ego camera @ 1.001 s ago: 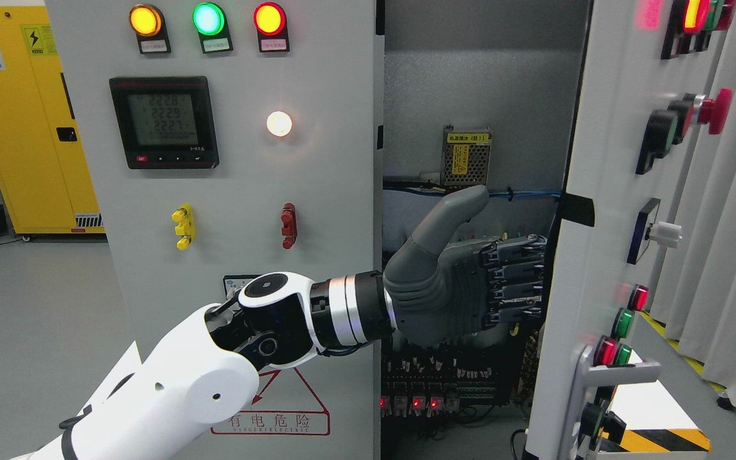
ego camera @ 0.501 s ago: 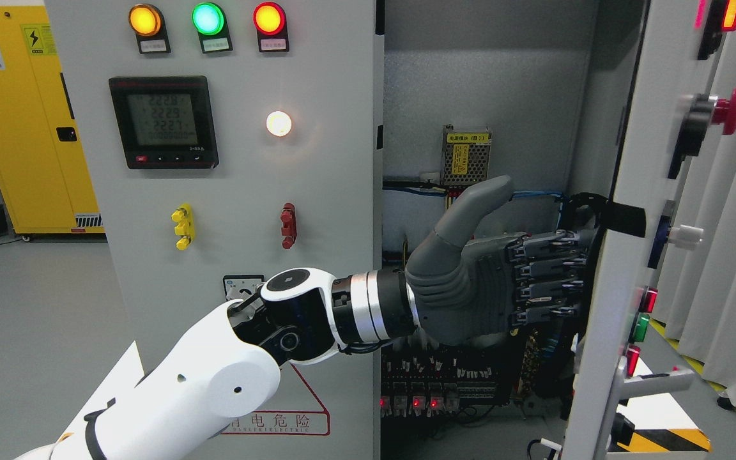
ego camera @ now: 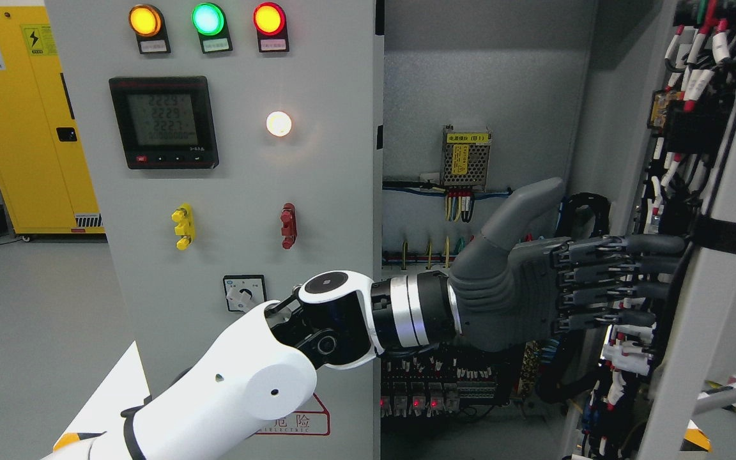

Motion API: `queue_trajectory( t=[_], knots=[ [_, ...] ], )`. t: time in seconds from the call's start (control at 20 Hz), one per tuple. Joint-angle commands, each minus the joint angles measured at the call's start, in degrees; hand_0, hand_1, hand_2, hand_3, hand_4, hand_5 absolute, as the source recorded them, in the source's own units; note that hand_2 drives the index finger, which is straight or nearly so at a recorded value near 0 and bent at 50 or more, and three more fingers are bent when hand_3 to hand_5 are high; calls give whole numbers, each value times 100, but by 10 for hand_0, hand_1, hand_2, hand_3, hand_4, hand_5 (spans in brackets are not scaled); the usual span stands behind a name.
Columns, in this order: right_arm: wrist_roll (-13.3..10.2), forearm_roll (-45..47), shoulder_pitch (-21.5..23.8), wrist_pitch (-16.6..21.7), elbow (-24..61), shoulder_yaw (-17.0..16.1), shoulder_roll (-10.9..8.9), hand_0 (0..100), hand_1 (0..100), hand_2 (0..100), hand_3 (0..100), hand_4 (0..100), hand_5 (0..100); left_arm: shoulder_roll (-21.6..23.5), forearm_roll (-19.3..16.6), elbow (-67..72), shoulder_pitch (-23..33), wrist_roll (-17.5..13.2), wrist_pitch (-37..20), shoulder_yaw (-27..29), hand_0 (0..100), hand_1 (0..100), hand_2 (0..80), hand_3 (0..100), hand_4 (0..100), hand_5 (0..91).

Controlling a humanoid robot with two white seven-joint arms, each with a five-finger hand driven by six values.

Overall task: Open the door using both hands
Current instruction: 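Push the push-button door outward with the left hand, swinging it wider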

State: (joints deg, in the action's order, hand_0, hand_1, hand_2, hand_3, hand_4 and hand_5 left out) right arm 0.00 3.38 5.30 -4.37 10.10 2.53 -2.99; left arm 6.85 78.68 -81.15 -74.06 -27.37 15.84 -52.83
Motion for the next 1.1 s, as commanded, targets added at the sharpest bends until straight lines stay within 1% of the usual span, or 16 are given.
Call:
queue_trajectory(
  t=[0.0, 0.15, 0.35, 0.6, 0.8, 1.05],
  knots=[
    [0, 5, -11, -11, 1, 2, 0, 215, 69, 0, 0, 0, 0, -570, -160, 108, -21, 153, -1, -113, 0, 0, 0, 0, 0, 0],
    [0, -4, -11, -11, -7, 2, 0, 215, 70, 0, 0, 0, 0, -676, -169, 47, -21, 434, -1, -113, 0, 0, 0, 0, 0, 0],
    [0, 5, -11, -3, 1, 2, 9, 215, 70, 0, 0, 0, 0, -781, -169, 12, -21, 601, -36, -113, 0, 0, 0, 0, 0, 0],
    [0, -4, -11, -11, 1, 11, 0, 215, 71, 0, 0, 0, 0, -869, -169, -243, -21, 1154, -72, -104, 0, 0, 0, 0, 0, 0],
    [0, -4, -11, -11, 1, 11, 9, 215, 72, 0, 0, 0, 0, -913, -178, -331, -21, 1260, -80, -113, 0, 0, 0, 0, 0, 0],
    [0, 5, -11, -11, 1, 11, 9, 215, 71, 0, 0, 0, 0, -957, -178, -419, -12, 1322, -89, -113, 0, 0, 0, 0, 0, 0]
  ],
)
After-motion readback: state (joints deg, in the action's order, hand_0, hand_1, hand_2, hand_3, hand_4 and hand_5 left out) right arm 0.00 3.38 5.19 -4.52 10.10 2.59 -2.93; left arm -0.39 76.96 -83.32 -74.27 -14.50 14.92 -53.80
